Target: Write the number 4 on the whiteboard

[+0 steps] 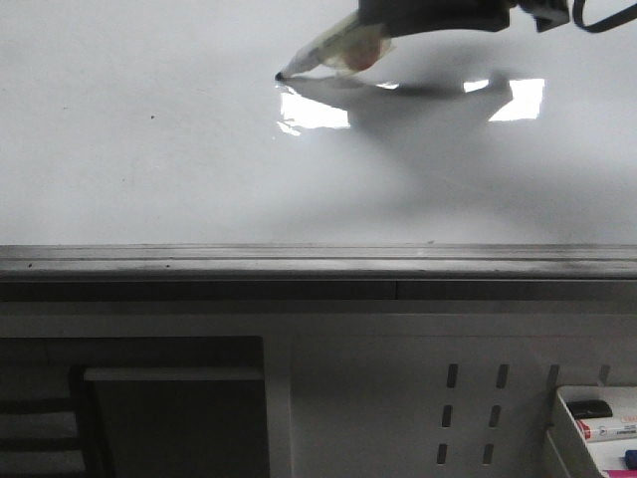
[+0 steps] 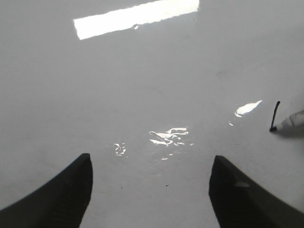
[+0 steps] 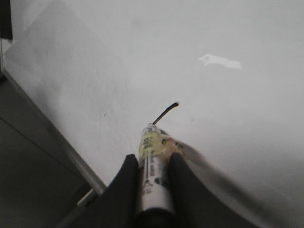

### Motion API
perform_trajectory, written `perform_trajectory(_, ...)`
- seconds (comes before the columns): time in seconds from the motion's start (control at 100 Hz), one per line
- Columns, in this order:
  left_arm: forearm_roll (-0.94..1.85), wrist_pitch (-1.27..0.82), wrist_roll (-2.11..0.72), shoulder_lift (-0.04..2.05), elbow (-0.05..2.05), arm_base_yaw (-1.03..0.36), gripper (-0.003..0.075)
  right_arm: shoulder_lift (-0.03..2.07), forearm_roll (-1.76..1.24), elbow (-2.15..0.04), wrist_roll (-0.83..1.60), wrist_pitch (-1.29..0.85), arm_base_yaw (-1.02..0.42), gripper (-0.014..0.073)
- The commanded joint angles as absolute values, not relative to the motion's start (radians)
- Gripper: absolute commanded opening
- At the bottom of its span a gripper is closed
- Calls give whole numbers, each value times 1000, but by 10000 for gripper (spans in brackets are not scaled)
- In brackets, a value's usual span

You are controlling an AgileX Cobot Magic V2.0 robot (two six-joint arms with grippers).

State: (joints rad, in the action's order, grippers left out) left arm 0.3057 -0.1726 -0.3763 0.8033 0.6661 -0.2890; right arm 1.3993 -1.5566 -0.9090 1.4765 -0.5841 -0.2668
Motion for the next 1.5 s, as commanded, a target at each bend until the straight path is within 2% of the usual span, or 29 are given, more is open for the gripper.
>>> perform_trajectory(0.0,322,-94,-367,795,693,-286,471,1392,-1531,-933,1476,-590,-310,-53)
perform_trajectory(0.21,322,-94,-367,795,693,-286,471,1363,-1501,-910,1402,-387,-373,-52)
perform_trajectory(0.5,322,-92,-367,795,693,-286,471,1119,-1499,-720,1379,-184,-343,-52)
perform_trajectory(0.58,322,-92,-367,795,693,-286,471,1061,-1500,-690,1379,-209,-331,-52)
perform_trajectory(0.7,322,-92,-367,795,693,-286,471,1037,-1503,-720,1379,-358,-329,-52)
perform_trajectory(1.079,322,-87,-367,795,693,-286,471,1255,-1499,-911,1381,-388,-329,-52)
perform_trajectory(1.349,322,-81,-367,795,693,-286,471,1290,-1361,-788,1241,-466,-331,-52)
perform_trajectory(1.489,322,-72,-367,795,693,-299,471,1252,-1368,-785,1243,-605,-331,-52)
